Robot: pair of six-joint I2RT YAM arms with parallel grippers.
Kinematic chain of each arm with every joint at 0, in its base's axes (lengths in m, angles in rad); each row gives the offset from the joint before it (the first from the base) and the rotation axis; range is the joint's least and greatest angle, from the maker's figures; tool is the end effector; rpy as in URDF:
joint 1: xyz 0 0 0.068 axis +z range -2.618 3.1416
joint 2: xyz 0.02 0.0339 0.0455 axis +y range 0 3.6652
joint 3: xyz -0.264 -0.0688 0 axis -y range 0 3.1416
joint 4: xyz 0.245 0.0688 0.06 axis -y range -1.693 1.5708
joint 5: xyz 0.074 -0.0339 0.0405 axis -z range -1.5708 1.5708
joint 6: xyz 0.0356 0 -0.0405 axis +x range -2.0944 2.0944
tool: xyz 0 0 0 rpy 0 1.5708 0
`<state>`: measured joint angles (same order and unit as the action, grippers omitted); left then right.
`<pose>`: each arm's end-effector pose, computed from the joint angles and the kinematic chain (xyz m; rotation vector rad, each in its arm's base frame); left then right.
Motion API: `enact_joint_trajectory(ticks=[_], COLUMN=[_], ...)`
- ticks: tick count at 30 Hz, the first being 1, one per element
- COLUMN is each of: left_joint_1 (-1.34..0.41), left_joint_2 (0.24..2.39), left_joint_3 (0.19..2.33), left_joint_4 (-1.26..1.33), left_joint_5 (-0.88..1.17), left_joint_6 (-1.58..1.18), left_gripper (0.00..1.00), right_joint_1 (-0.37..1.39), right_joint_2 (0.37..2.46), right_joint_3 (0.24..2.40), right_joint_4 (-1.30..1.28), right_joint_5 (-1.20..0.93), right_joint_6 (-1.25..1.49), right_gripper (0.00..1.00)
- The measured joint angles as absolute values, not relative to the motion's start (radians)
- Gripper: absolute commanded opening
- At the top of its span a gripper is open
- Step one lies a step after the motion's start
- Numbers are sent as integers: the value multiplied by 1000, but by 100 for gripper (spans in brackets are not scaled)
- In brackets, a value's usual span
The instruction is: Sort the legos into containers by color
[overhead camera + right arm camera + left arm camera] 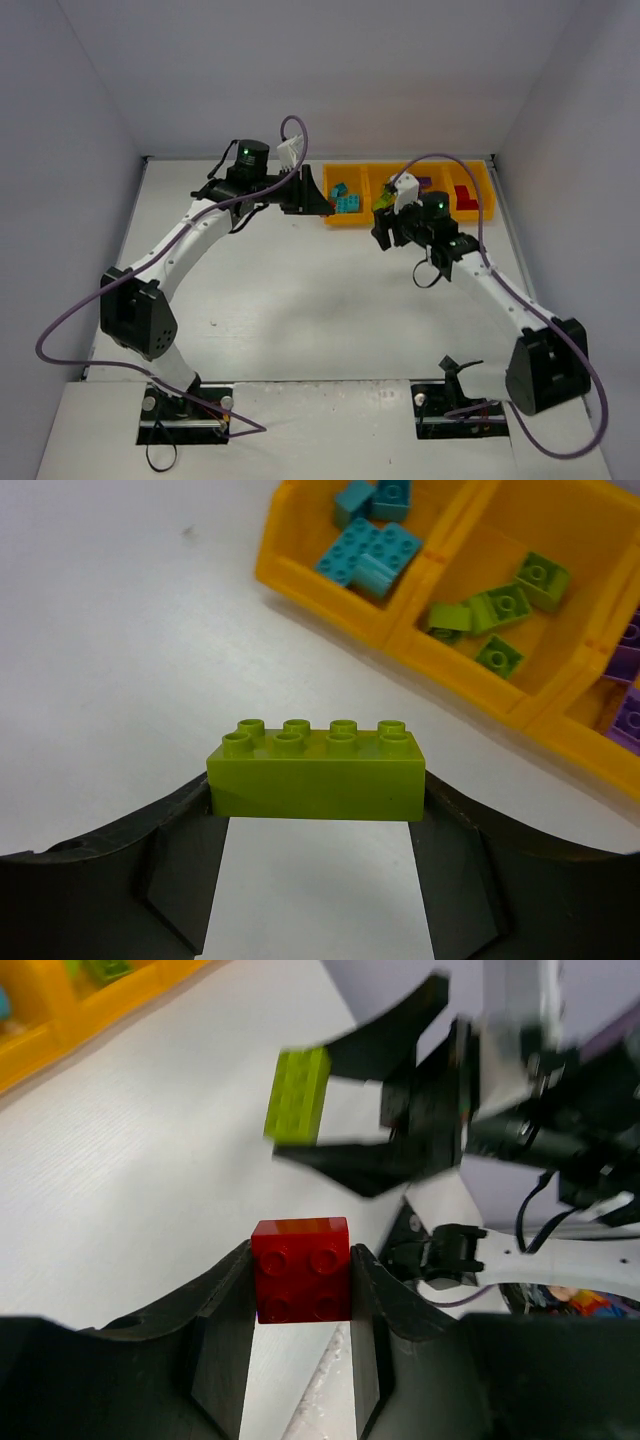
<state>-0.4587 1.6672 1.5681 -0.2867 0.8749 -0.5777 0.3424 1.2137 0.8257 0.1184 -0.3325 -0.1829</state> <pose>0.3330 -0.1949 0.3753 0.5172 2.0642 -1.5015 0.2608 0.1053 0.2950 -0.7011 1.7071 0.4172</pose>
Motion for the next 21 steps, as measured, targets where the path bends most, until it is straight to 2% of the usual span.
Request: enact_joint_trajectory(ticks=[8,12,15,16,18,19,21], left_joint_1=[-444,-444,-444,-444,-444,-444,-444], left_joint_2=[1584,1544,1510,1501,1481,1474,1463], left_joint_3=[1431,1399,1378,1373,1362,1360,1356], left_joint_4=[-363,-388,-397,-403,-410,-416,-419], left_joint_5=[744,706,687,681,672,669,658], left_joint_6=[-512,-491,-482,-479,-477,-475,-472], left_gripper=[11,10,11,10,11,11,11], right_joint_1=[253,245,241,241,241,241,241], right_joint_2=[1595,1746,1853,1886,1943,1967,2004], right_joint_3=[1182,1319,1401,1422,1462,1478,1507], right_joint_4=[162,174,175,173,169,165,160], right_joint_5=[-168,-88,-53,-41,-23,-17,-6], right_joint_6=[-22,68,116,128,145,153,162], right_gripper=[1,6,13,20,26,35,45])
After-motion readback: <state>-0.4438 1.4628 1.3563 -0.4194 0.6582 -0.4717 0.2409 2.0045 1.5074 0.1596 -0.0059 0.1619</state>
